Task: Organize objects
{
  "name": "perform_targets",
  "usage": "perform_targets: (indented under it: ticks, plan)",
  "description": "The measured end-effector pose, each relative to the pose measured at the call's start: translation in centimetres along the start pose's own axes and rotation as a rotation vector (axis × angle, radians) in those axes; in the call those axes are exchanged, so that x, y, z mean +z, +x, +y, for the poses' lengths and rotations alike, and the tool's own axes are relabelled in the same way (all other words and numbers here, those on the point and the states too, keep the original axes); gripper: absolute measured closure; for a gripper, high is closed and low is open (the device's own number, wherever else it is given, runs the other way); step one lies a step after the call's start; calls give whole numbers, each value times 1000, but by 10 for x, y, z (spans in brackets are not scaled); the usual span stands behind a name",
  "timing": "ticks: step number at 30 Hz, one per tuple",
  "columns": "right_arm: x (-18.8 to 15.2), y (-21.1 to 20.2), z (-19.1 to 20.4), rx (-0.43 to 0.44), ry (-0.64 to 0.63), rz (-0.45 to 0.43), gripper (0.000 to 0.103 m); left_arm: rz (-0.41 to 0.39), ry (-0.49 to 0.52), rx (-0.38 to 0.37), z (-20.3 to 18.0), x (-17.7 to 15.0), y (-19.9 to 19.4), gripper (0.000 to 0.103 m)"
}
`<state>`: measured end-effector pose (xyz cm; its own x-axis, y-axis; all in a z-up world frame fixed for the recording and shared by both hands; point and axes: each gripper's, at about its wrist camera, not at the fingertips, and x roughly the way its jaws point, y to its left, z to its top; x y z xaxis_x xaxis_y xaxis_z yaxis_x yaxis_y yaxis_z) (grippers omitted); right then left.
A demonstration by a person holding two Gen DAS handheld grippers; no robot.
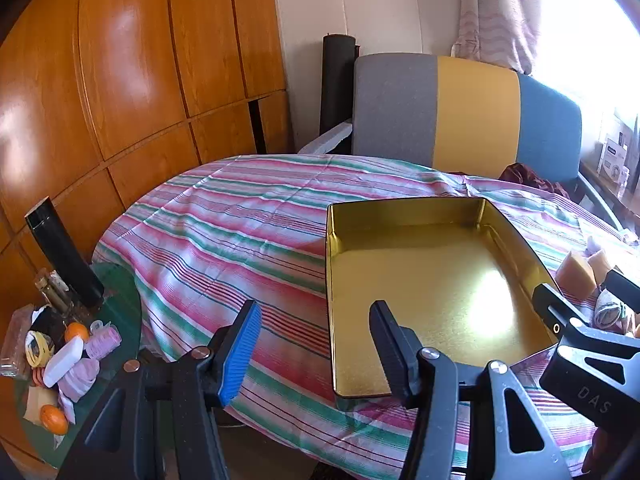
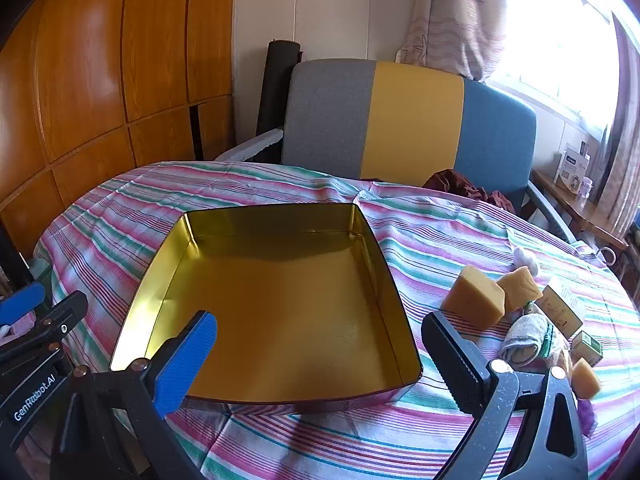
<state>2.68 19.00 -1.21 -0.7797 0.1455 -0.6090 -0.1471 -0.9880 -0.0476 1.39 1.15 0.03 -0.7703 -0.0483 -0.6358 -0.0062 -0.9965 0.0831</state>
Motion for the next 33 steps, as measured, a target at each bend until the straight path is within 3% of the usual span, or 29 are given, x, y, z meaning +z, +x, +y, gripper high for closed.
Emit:
perform_targets:
  ticks: [22, 33]
  plan:
    - [2, 0, -35, -31, 45, 3, 0, 7, 76, -48, -24, 4, 0, 46]
    - [4, 1, -80, -95, 85, 15, 0, 37, 124, -168, -52, 10, 6, 46]
